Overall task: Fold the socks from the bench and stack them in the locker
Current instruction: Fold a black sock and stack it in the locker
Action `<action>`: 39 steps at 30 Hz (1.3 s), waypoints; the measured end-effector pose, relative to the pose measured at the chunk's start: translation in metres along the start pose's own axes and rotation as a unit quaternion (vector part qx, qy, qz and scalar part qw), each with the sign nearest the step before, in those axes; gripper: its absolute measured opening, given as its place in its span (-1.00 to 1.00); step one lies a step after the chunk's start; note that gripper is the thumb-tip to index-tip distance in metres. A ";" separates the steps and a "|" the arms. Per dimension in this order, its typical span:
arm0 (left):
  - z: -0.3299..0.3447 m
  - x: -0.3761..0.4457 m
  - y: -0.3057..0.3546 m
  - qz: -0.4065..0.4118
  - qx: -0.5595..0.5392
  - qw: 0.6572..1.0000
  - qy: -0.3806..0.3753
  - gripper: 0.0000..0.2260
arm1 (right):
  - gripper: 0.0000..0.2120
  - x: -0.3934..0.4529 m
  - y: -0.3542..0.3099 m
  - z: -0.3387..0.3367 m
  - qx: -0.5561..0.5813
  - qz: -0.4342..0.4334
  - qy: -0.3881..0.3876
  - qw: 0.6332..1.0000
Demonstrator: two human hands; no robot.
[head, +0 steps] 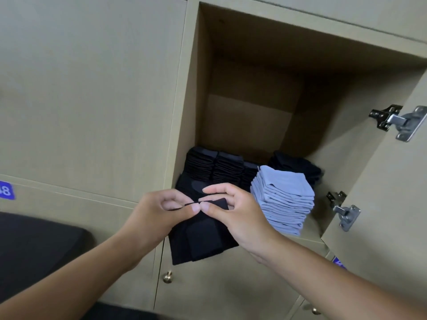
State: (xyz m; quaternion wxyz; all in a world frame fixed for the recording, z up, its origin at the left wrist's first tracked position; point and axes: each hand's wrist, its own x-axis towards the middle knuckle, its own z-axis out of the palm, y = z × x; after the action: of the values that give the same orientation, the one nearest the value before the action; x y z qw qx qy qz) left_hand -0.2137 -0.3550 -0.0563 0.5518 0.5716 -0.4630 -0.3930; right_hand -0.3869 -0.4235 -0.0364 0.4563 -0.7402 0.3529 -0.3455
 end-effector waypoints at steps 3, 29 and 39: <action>0.003 0.004 -0.001 -0.006 -0.001 1.000 0.002 -0.89 | -0.73 -0.003 0.005 -0.003 0.006 0.010 0.021 1.000; 0.033 0.010 0.000 0.172 0.489 0.855 -0.023 -0.85 | -0.88 0.076 -0.026 -0.102 0.016 0.028 0.176 0.984; 0.039 0.024 -0.009 0.152 0.511 0.846 -0.029 -0.86 | -0.81 0.169 -0.036 -0.172 -0.094 0.060 0.226 0.968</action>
State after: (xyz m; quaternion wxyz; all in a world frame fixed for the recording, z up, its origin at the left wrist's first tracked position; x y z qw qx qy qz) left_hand -0.2436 -0.3889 -0.0666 0.2212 0.6833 -0.6952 -0.0283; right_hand -0.4357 -0.6275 0.0881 0.3132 -0.6601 0.5213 -0.4410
